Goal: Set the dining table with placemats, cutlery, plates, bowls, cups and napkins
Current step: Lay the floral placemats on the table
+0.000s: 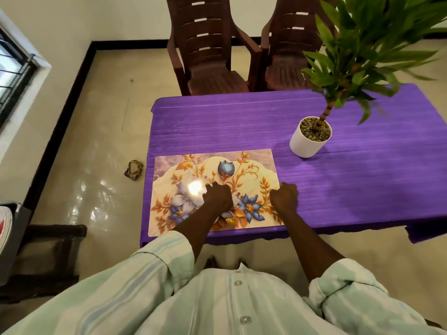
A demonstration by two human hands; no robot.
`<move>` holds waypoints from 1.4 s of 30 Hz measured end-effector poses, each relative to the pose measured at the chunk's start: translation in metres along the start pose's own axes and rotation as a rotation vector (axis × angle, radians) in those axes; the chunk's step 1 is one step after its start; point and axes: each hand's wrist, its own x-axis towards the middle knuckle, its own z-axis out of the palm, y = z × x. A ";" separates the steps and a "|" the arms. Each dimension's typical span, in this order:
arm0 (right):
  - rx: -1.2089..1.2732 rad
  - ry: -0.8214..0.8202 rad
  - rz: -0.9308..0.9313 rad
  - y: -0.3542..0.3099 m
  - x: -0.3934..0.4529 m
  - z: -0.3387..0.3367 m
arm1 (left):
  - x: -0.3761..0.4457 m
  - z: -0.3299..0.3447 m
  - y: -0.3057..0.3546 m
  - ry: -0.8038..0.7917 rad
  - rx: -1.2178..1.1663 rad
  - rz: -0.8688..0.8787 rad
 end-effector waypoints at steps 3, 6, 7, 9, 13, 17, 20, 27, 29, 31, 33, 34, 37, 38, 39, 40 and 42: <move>0.044 0.018 0.010 -0.003 -0.006 0.000 | -0.002 -0.003 0.002 -0.003 -0.004 -0.003; 0.073 0.083 0.000 -0.006 -0.010 0.001 | -0.004 -0.005 0.003 -0.005 0.001 -0.006; 0.105 0.125 -0.013 -0.007 -0.011 0.000 | -0.005 -0.005 0.003 -0.003 0.008 -0.001; 0.210 0.182 -0.050 -0.011 -0.013 -0.003 | -0.005 -0.005 0.002 0.006 0.010 0.008; 0.335 0.111 -0.108 -0.030 -0.020 -0.016 | -0.006 -0.007 0.002 0.004 0.000 0.012; 0.275 0.134 -0.198 -0.043 -0.031 -0.024 | -0.012 -0.011 0.006 -0.004 -0.021 -0.007; 0.213 0.140 -0.267 -0.045 -0.038 -0.020 | -0.012 -0.010 0.007 0.006 -0.013 -0.016; 0.065 0.047 -0.293 -0.044 -0.044 -0.015 | -0.009 -0.004 0.005 0.041 -0.037 -0.019; 0.155 -0.035 -0.254 -0.044 -0.040 -0.019 | -0.008 -0.002 0.004 0.043 -0.054 -0.021; 0.182 -0.107 -0.199 -0.042 -0.033 -0.024 | -0.007 0.000 0.004 0.056 -0.069 -0.031; 0.204 -0.146 -0.145 -0.036 -0.025 -0.025 | -0.008 0.001 0.004 0.075 -0.089 -0.044; 0.215 -0.162 -0.123 -0.034 -0.022 -0.026 | -0.008 0.001 0.004 0.081 -0.101 -0.054; 0.263 -0.198 -0.099 -0.029 -0.017 -0.030 | -0.005 0.005 0.006 0.108 -0.155 -0.080; 0.301 -0.207 -0.101 -0.028 -0.016 -0.032 | -0.003 0.007 0.005 0.139 -0.184 -0.098; 0.350 -0.219 -0.105 -0.026 -0.016 -0.038 | -0.001 0.009 0.006 0.196 -0.210 -0.119; 0.404 -0.233 -0.108 -0.024 -0.015 -0.044 | -0.001 0.010 0.008 0.266 -0.235 -0.137; 0.491 -0.261 -0.116 -0.014 -0.010 -0.061 | -0.006 0.009 0.016 0.416 -0.329 -0.171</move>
